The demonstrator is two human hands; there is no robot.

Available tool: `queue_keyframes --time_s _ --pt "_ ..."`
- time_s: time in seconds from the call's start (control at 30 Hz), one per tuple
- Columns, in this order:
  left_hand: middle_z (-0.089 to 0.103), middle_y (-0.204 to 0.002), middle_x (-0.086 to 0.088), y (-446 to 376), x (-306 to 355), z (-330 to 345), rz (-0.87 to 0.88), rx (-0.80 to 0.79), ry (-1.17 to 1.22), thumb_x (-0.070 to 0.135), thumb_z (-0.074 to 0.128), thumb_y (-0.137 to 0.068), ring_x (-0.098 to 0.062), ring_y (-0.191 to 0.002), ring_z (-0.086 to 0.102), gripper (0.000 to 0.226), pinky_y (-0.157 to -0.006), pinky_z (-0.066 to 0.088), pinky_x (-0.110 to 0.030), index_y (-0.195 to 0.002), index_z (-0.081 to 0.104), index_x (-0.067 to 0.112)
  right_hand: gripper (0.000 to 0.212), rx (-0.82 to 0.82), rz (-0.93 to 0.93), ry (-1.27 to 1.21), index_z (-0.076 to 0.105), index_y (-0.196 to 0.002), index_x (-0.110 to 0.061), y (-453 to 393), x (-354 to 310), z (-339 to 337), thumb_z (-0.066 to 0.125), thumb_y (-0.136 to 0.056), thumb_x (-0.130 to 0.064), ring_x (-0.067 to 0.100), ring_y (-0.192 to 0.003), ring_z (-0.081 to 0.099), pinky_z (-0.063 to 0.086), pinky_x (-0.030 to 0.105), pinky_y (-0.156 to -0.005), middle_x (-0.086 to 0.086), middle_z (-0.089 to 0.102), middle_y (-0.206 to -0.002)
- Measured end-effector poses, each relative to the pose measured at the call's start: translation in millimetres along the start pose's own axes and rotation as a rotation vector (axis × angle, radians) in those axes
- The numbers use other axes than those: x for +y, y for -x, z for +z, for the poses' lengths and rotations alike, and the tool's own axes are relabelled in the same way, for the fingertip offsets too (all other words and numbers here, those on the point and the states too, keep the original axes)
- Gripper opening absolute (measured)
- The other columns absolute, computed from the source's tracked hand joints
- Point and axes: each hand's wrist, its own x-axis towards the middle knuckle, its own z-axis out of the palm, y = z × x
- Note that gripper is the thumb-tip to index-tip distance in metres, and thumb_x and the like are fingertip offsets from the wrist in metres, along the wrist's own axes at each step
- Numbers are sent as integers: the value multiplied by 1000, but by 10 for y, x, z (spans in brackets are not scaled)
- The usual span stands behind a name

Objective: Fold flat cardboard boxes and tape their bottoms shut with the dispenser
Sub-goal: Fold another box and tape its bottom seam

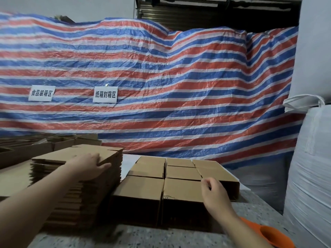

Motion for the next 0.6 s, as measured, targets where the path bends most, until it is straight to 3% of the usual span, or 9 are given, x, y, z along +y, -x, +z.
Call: queue_keyframes --time_s 0.17,0.33,0.43,0.5,0.6 --pt "60 -122 -1 99 11 119 53 74 -83 62 35 -98 -20 -113 57 50 -98 47 -36 -124 53 24 34 -38 -6 11 54 -77 -19 29 -26 68 41 -106 -33 20 -86 57 43 35 -75 3 61 -91" --pt "62 -102 3 170 19 116 104 165 30 61 46 -95 -15 -89 59 37 -76 52 -31 -97 56 25 38 -65 -9 7 48 -71 -24 67 6 132 39 -106 -37 21 -81 54 41 36 -75 -2 56 -80" --pt "64 -110 1 232 -11 59 168 126 102 47 61 -93 -17 -94 60 29 -81 54 -34 -107 59 22 37 -83 7 -15 47 -71 -30 80 -2 156 39 -106 -39 21 -84 55 42 35 -75 -5 56 -80" --pt "65 -113 0 274 -36 28 200 90 72 39 60 -95 -17 -98 61 26 -86 53 -34 -113 61 20 37 -84 14 -15 48 -71 -28 81 -20 156 39 -105 -39 25 -86 57 45 38 -77 -2 58 -81" --pt "67 -115 0 364 -27 -32 232 284 117 35 51 -101 -20 -102 62 25 -86 53 -37 -115 65 20 40 -81 6 13 54 -76 -16 70 -72 136 39 -105 -39 30 -88 60 48 42 -81 6 62 -85"
